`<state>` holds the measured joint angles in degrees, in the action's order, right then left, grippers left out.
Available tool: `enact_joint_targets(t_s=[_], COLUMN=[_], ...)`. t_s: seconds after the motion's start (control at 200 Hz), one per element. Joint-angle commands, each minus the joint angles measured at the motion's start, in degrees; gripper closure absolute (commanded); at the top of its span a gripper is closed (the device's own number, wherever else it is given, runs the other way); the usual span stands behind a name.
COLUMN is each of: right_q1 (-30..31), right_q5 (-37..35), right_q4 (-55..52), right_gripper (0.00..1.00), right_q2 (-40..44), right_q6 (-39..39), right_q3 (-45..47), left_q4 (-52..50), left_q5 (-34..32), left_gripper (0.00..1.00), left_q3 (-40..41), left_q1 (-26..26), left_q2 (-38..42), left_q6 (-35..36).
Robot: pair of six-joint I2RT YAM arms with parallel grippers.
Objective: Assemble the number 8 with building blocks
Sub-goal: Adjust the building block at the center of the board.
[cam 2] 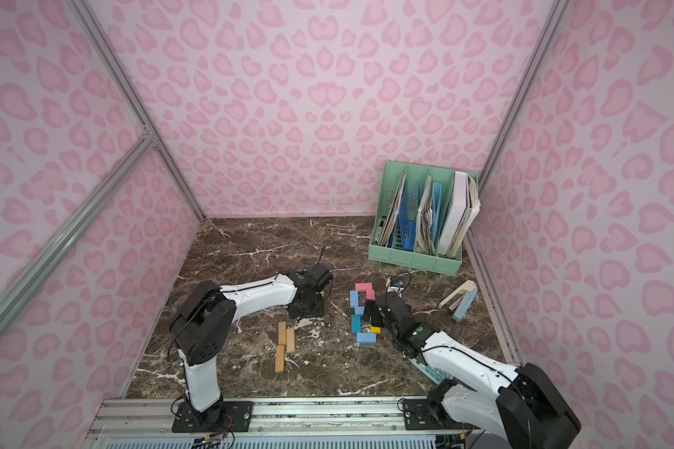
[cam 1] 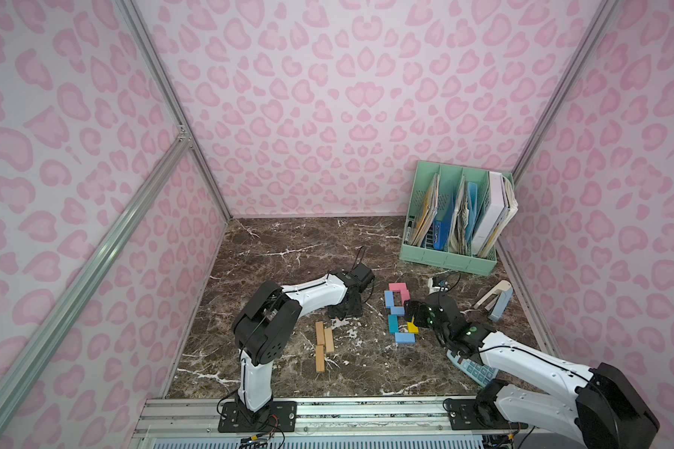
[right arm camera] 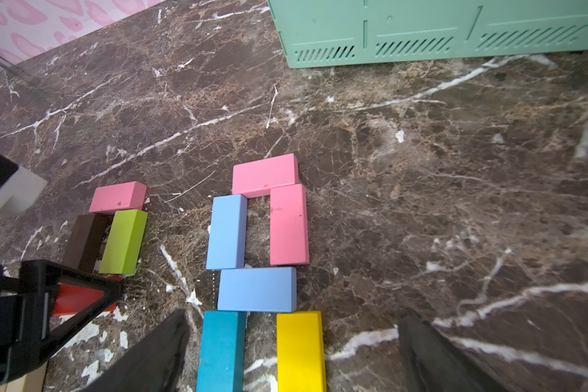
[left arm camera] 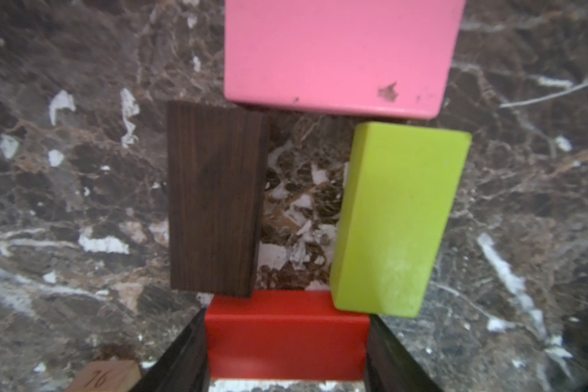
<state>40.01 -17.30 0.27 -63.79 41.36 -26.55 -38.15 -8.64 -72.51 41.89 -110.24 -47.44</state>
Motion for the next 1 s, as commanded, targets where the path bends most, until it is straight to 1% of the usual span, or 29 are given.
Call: enact_joint_targets(t_s=[0.0,0.34,0.65,0.75,0.895,0.995], right_q1=[0.0,0.0,0.0,0.0,0.0,0.0], right_q5=[0.3,0.4,0.6,0.6,0.7,0.9], right_q4=[1.3,1.4,1.4,1.4,1.4,1.6], right_gripper=[0.03,0.03,0.03,0.03,0.03,0.03], right_q2=[-0.2,-0.4,-0.4,-0.4,-0.4,-0.3], right_q6=[0.5,0.5,0.5,0.6,0.6,0.5], right_q3=[0.2,0.3,0.2,0.2,0.2,0.1], left_q4=[0.0,0.1,-0.3,-0.7,-1.8,-2.8], left_q5=[-0.4,-0.4,-0.2,-0.2,0.0,0.1], left_gripper=[0.35,0.34,0.26,0.24,0.21,0.20], left_q3=[0.0,0.1,0.0,-0.2,-0.5,-0.2], left_q1=[-0.1,-0.4,-0.5,-0.4,-0.5,-0.3], left_q2=[-0.7,-0.4,0.9,1.8,3.6,6.5], left_q6=[0.7,0.2,0.2,0.2,0.1,-0.1])
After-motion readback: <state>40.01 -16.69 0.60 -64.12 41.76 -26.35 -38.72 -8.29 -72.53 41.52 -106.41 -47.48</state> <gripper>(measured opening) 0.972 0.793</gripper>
